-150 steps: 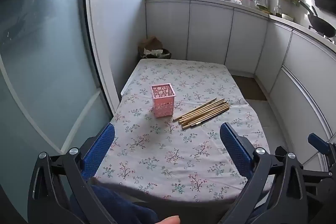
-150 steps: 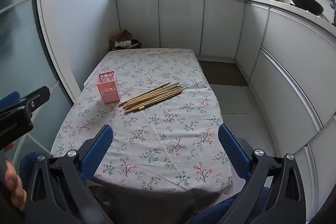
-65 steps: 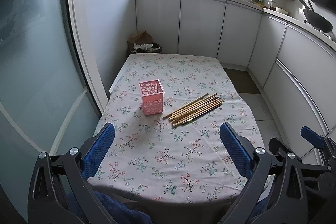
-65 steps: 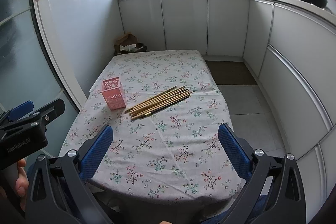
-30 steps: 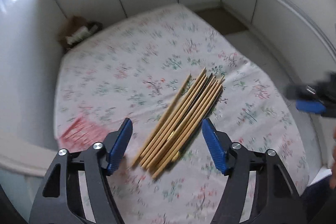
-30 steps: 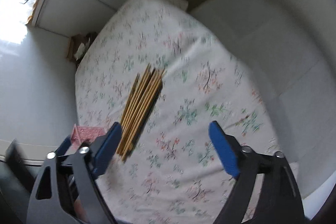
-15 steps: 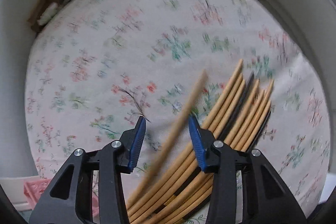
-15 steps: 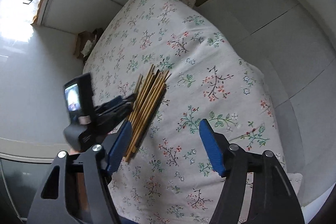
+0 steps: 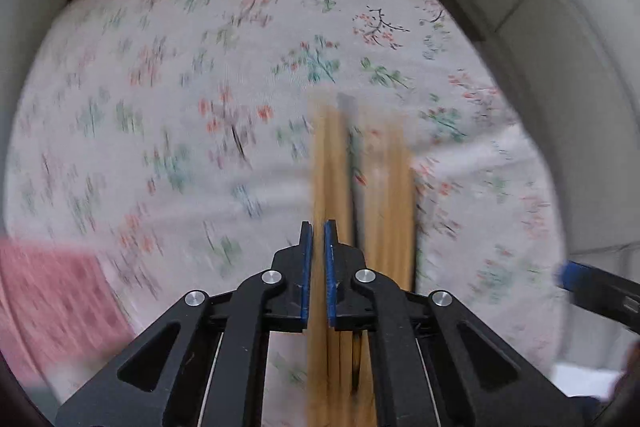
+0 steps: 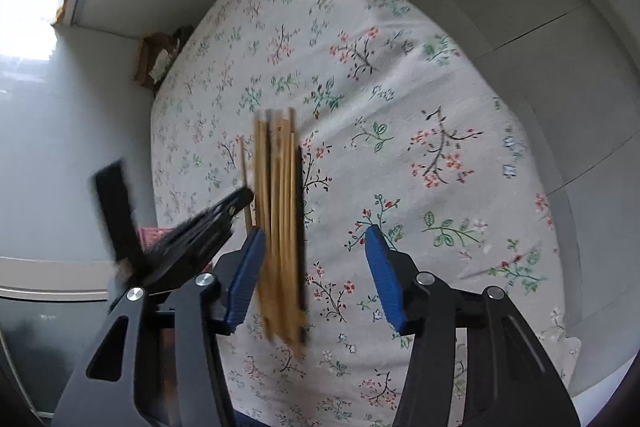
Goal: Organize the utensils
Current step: 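Grasp one wooden chopstick with the left tool while the right tool grasps another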
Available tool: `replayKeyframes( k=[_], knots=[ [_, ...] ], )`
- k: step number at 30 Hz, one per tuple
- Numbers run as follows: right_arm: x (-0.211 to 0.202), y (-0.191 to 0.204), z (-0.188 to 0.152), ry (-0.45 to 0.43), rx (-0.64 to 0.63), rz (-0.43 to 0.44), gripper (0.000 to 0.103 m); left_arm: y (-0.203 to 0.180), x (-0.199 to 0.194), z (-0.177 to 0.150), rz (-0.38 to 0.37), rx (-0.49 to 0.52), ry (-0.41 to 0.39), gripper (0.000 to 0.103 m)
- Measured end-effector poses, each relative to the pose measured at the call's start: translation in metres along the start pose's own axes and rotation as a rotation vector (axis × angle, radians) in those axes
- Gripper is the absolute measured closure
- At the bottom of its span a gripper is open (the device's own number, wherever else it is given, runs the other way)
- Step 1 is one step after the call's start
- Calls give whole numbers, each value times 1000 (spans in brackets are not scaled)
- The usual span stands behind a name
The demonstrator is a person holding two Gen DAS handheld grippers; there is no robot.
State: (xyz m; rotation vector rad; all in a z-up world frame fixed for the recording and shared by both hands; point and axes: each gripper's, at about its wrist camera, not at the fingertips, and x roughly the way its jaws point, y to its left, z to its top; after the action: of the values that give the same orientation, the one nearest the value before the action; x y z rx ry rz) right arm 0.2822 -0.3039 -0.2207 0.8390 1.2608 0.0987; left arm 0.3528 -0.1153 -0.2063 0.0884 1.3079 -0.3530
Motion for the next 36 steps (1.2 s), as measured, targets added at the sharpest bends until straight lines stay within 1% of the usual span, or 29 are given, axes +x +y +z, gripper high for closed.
replayKeyframes(
  k=[2, 3, 4, 5, 6, 7, 9, 10, 11, 12, 13, 14, 17, 18, 19, 21, 24, 25, 27, 28, 29, 30, 32, 36],
  knots=[
    [12, 9, 1, 18, -48, -35, 52, 0, -15, -12, -14, -4, -25, 98],
    [18, 11, 1, 26, -65, -53, 55, -1, -25, -18, 0, 0, -56, 98],
    [24, 14, 0, 36, -84, -70, 58, 1, -44, -22, 5, 0, -99, 98],
    [29, 16, 0, 46, -103, -86, 60, 4, -58, -27, -6, -4, -130, 98],
    [36, 20, -1, 57, -128, -107, 66, 4, -75, -33, -30, -14, -164, 98],
    [41, 23, -3, 66, -147, -118, 72, 7, -99, -44, -59, -29, -219, 98],
    [50, 35, -8, 81, -197, -116, 79, 8, -134, -53, -96, -46, -318, 98],
    [54, 43, -12, 91, -228, -108, 79, 11, -156, -63, -113, -48, -376, 98],
    [57, 50, -17, 97, -250, -102, 79, 11, -172, -70, -108, -41, -427, 98],
    [62, 59, -21, 105, -282, -94, 79, 9, -178, -75, -89, -36, -474, 98],
    [66, 66, -24, 110, -307, -98, 79, 10, -182, -76, -76, -34, -498, 98],
    [71, 72, -26, 115, -326, -106, 79, 9, -176, -74, -64, -34, -514, 98],
    [89, 83, -27, 124, -360, -148, 82, 19, -180, -78, -85, -52, -525, 98],
    [94, 88, -25, 123, -363, -163, 83, 24, -181, -78, -103, -64, -524, 98],
    [98, 91, -24, 112, -367, -179, 87, 25, -183, -80, -113, -65, -523, 98],
    [101, 101, -25, 95, -387, -176, 87, 27, -189, -84, -113, -58, -541, 98],
    [112, 115, -22, 108, -425, -156, 87, 30, -198, -92, -112, -41, -566, 98],
    [119, 120, -23, 119, -445, -167, 87, 34, -200, -94, -117, -41, -571, 98],
    [132, 124, -24, 131, -467, -239, 88, 37, -201, -95, -118, -42, -576, 98],
    [137, 124, -24, 129, -476, -259, 91, 39, -201, -95, -114, -44, -577, 98],
    [141, 124, -23, 139, -473, -273, 91, 42, -200, -95, -111, -46, -578, 98],
    [140, 127, -21, 121, -472, -293, 93, 44, -200, -95, -111, -50, -578, 98],
    [141, 129, -19, 118, -465, -299, 93, 49, -200, -95, -115, -57, -576, 98],
    [148, 138, -19, 111, -508, -312, 92, 50, -203, -96, -127, -53, -584, 98]
  ],
)
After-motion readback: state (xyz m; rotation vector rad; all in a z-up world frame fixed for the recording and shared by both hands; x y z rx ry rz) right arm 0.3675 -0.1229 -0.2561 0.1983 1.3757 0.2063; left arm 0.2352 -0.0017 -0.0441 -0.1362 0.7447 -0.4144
